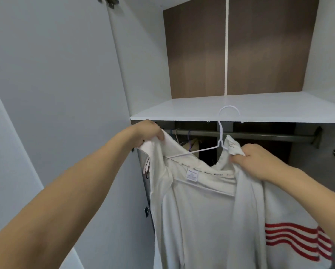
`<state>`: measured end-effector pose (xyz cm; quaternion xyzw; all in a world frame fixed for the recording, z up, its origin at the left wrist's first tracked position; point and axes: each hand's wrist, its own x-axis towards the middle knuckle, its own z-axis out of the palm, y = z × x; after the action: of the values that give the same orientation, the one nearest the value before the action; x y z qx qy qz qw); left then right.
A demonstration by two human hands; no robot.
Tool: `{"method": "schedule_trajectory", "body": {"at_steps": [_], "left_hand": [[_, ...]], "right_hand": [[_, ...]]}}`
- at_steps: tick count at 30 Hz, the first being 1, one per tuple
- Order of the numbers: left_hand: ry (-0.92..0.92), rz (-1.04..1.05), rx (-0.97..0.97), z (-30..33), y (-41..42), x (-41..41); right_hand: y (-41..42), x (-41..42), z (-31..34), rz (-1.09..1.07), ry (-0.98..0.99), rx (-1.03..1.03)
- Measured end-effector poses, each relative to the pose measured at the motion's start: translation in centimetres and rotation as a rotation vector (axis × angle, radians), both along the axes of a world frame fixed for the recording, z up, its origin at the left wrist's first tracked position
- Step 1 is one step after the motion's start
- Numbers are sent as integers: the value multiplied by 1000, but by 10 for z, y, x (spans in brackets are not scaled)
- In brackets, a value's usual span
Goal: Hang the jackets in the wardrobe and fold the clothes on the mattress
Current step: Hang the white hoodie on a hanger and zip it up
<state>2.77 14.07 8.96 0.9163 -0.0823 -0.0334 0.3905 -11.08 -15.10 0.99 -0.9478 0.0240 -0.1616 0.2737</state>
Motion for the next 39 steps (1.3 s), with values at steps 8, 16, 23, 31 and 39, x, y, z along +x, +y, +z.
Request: {"method": "schedule_trajectory", "body": {"at_steps": [8,16,23,31,39], "left_hand": [[-20,-438,-395,-3,-70,-58],[-224,-169,311,-71,-3,-44],[132,-343,-147,-103,-15,-39],[40,-6,-218,-146,-63,18],[116,132,-219,-166,-117,102]], "right_hand": [[25,18,2,143,-153,246],[5,24,-6,53,-259,462],[21,52,-43,-34,-125,126],[20,120,-61,-115,47,-237],[11,204,-99,-186,156,59]]}}
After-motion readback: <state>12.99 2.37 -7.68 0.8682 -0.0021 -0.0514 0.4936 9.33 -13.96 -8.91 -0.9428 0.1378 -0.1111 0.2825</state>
